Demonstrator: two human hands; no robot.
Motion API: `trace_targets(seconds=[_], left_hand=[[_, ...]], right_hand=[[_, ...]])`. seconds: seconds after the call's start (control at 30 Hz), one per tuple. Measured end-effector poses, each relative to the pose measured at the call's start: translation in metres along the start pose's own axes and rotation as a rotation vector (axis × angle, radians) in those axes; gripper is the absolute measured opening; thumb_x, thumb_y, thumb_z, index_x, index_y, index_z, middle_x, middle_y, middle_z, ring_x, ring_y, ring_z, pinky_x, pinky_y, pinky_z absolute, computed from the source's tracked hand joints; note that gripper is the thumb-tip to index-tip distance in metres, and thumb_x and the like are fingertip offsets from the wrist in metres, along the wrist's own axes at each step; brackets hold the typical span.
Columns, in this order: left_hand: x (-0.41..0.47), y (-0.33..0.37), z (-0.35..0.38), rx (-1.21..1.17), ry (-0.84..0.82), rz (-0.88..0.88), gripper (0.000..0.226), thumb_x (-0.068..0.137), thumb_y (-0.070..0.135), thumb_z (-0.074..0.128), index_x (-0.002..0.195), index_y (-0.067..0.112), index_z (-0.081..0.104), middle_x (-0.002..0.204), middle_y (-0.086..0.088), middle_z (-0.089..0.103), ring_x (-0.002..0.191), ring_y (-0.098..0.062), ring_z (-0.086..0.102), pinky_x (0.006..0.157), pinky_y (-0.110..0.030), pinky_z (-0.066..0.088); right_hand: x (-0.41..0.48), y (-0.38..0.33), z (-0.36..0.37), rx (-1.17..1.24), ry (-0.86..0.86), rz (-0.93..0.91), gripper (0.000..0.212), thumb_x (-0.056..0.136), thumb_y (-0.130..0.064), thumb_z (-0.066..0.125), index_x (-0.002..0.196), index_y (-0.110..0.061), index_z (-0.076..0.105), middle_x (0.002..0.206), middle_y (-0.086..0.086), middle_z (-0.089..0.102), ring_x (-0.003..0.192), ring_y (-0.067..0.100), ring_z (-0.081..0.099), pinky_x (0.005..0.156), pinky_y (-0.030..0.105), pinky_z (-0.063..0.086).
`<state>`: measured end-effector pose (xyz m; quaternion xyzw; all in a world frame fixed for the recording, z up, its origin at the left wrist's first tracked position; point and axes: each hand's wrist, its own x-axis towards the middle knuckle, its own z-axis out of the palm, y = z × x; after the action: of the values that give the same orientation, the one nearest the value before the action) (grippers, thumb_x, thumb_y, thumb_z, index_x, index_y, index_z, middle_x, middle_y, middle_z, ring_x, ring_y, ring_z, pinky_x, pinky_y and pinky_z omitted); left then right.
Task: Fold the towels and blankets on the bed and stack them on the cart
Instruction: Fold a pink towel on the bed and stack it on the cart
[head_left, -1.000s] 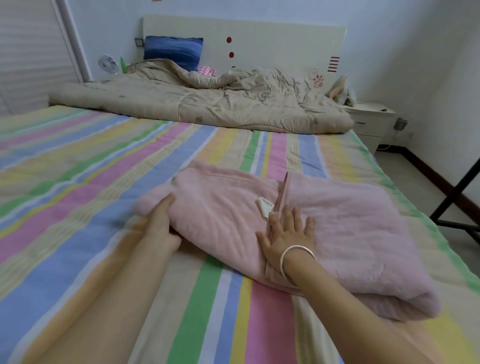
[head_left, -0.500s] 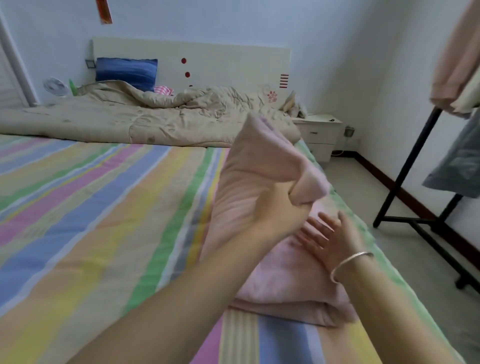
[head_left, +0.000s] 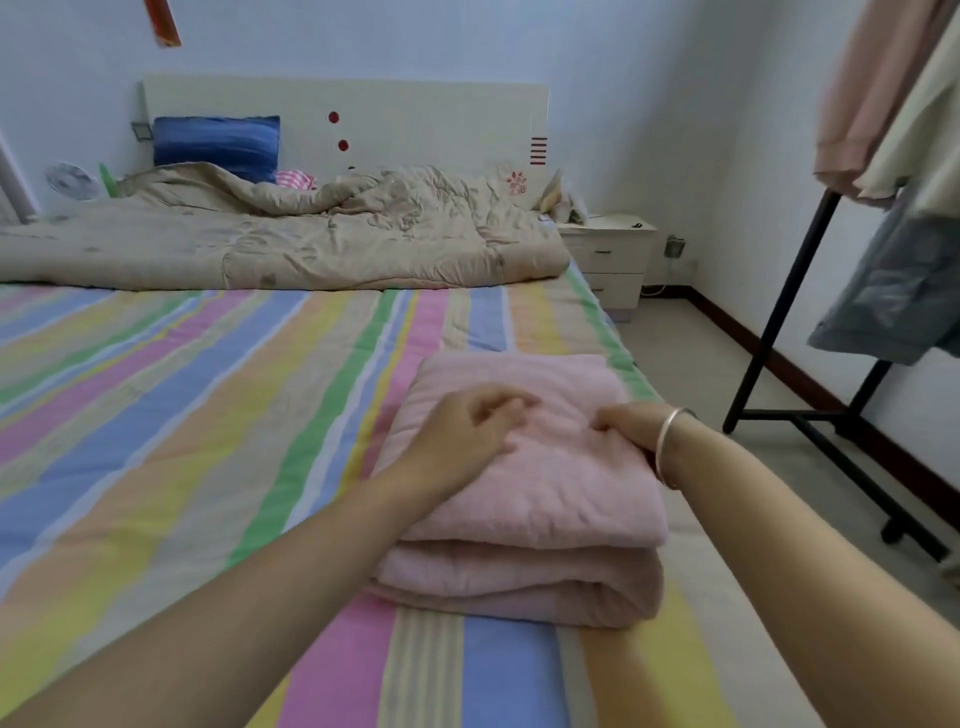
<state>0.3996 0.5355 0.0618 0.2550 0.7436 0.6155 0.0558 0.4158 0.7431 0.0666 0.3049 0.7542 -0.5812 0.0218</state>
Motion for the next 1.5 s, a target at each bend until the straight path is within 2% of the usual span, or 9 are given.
trace_targets(seconds=[0.17, 0.3, 0.47, 0.73, 1.0, 1.17, 1.27, 1.33, 1.5], left_hand=[[-0.001, -0.018, -0.054, 0.515, 0.506, 0.016, 0.033, 0.092, 0.010, 0.054, 0.124, 0.020, 0.057, 0.124, 0.001, 0.061, 0.117, -0.020, 0.057, 0.093, -0.032, 0.043], [-0.012, -0.033, -0.068, 0.417, 0.099, -0.539, 0.039, 0.091, 0.041, 0.062, 0.121, 0.016, 0.063, 0.122, -0.008, 0.066, 0.102, -0.022, 0.063, 0.082, -0.032, 0.050], [-0.028, -0.044, -0.096, 0.014, -0.249, -0.985, 0.067, 0.069, 0.062, 0.075, 0.119, 0.019, 0.063, 0.118, -0.014, 0.067, 0.104, -0.033, 0.067, 0.076, -0.045, 0.058], [0.004, -0.022, -0.101, 0.617, 0.058, -0.704, 0.039, 0.079, 0.024, 0.072, 0.110, 0.003, 0.061, 0.086, -0.014, 0.065, 0.074, -0.027, 0.066, 0.059, -0.029, 0.052], [0.046, -0.031, -0.104, 1.033, 0.024, -0.409, 0.053, 0.094, 0.034, 0.051, 0.146, 0.026, 0.041, 0.153, -0.005, 0.038, 0.138, -0.027, 0.038, 0.114, -0.038, 0.030], [0.003, -0.068, -0.065, 1.161, -0.034, -0.381, 0.061, 0.100, 0.052, 0.017, 0.156, 0.029, 0.008, 0.164, -0.002, 0.001, 0.150, -0.026, 0.005, 0.119, -0.047, 0.005], [-0.007, -0.066, -0.060, 1.206, 0.036, -0.360, 0.061, 0.099, 0.051, 0.015, 0.156, 0.029, 0.009, 0.164, -0.001, 0.002, 0.150, -0.022, 0.005, 0.119, -0.050, 0.003], [-0.010, -0.067, -0.060, 1.232, 0.062, -0.377, 0.060, 0.099, 0.051, 0.012, 0.155, 0.030, 0.009, 0.164, 0.001, 0.003, 0.150, -0.019, 0.004, 0.118, -0.052, 0.002], [-0.028, -0.092, -0.066, 1.166, 0.159, -0.466, 0.066, 0.096, 0.062, 0.014, 0.155, 0.034, 0.001, 0.163, 0.005, -0.008, 0.150, -0.014, -0.005, 0.115, -0.063, 0.001]], right_hand=[[0.006, -0.012, -0.008, 0.179, -0.055, -0.157, 0.021, 0.084, 0.008, 0.047, 0.089, -0.007, 0.062, 0.082, 0.013, 0.061, 0.070, 0.029, 0.058, 0.062, 0.034, 0.055], [0.024, 0.031, -0.013, -0.094, 0.141, -0.042, 0.014, 0.085, -0.012, 0.059, 0.097, -0.007, 0.062, 0.090, 0.013, 0.061, 0.077, 0.027, 0.056, 0.066, 0.028, 0.047], [0.017, 0.052, -0.018, 0.028, -0.071, 0.061, 0.024, 0.090, -0.029, 0.059, 0.101, -0.009, 0.065, 0.098, 0.015, 0.070, 0.092, 0.032, 0.065, 0.081, 0.037, 0.052], [-0.034, 0.032, 0.009, 0.153, -0.220, 0.026, 0.033, 0.082, -0.015, 0.070, 0.114, -0.007, 0.063, 0.096, 0.011, 0.068, 0.081, 0.024, 0.063, 0.064, 0.032, 0.055], [-0.119, 0.046, 0.067, -0.100, -0.594, 0.149, 0.032, 0.096, -0.035, 0.055, 0.102, -0.004, 0.059, 0.090, 0.013, 0.070, 0.077, 0.026, 0.070, 0.062, 0.033, 0.059], [-0.118, -0.003, 0.063, -0.364, -0.442, -0.104, 0.034, 0.100, -0.027, 0.045, 0.075, -0.010, 0.061, 0.060, 0.002, 0.067, 0.049, 0.011, 0.062, 0.051, 0.021, 0.049], [-0.103, -0.040, 0.090, -0.252, -0.095, -0.581, 0.033, 0.100, -0.028, 0.042, 0.086, -0.016, 0.069, 0.099, 0.005, 0.069, 0.087, 0.020, 0.064, 0.079, 0.034, 0.054], [-0.080, -0.044, 0.115, -0.599, 0.030, -0.849, 0.037, 0.102, -0.035, 0.033, 0.123, -0.023, 0.061, 0.141, 0.003, 0.048, 0.132, 0.022, 0.038, 0.111, 0.035, 0.029], [0.009, 0.012, 0.117, -1.187, 0.019, -0.511, 0.070, 0.092, -0.069, 0.011, 0.153, -0.036, 0.002, 0.161, -0.007, -0.011, 0.147, 0.025, -0.015, 0.114, 0.054, -0.013]])
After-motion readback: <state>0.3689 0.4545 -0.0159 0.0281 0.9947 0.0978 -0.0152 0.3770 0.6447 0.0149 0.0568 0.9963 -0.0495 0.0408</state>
